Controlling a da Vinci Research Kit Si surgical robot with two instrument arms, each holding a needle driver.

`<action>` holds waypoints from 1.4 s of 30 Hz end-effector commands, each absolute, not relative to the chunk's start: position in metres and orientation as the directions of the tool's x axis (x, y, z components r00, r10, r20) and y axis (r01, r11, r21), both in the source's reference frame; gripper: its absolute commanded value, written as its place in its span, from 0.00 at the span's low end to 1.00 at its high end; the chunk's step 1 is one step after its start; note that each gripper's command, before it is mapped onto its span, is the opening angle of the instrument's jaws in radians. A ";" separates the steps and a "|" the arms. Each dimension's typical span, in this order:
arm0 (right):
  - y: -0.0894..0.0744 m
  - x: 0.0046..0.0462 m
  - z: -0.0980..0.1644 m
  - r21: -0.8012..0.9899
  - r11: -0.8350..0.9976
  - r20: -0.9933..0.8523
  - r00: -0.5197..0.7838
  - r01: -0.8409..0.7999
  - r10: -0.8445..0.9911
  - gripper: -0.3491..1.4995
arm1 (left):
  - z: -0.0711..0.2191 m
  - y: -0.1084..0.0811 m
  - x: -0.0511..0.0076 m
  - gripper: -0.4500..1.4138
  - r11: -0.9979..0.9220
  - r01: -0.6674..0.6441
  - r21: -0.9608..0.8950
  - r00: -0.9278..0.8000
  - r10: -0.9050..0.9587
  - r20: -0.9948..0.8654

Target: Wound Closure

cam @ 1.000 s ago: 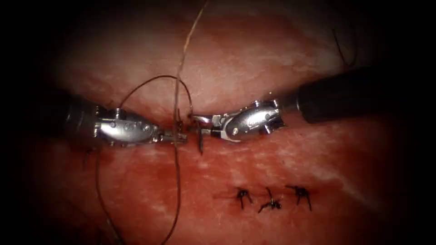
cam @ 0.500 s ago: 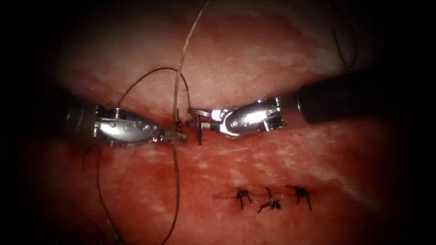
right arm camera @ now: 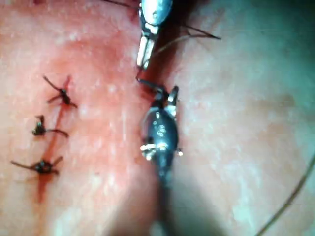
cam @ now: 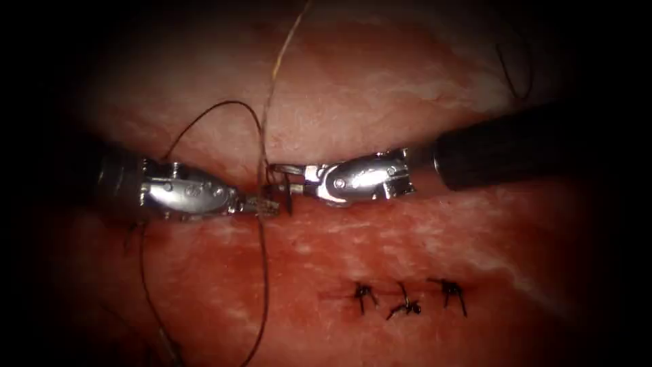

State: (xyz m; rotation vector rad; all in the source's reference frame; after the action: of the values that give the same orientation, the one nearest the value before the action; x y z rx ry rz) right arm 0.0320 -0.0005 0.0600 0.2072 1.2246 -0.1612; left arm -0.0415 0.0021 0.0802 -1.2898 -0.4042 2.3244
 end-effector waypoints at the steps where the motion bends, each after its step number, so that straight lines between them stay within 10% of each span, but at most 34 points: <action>1: -0.001 0.0322 0.060 0.090 0.968 -0.940 0.341 0.233 0.006 0.00 | 0.081 0.001 -0.0419 0.00 -0.856 -0.240 -0.459 -0.463 0.516 -0.721; 42: -0.003 0.0311 0.062 0.541 0.825 -0.753 0.531 0.161 0.390 0.00 | 0.080 0.001 -0.0416 0.00 -0.851 -0.245 -0.464 -0.463 0.524 -0.715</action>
State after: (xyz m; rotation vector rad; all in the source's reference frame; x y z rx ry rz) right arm 0.0307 -0.0024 0.0615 0.6107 1.0175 0.1517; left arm -0.0412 0.0021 0.0796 -1.2809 -0.4082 2.3202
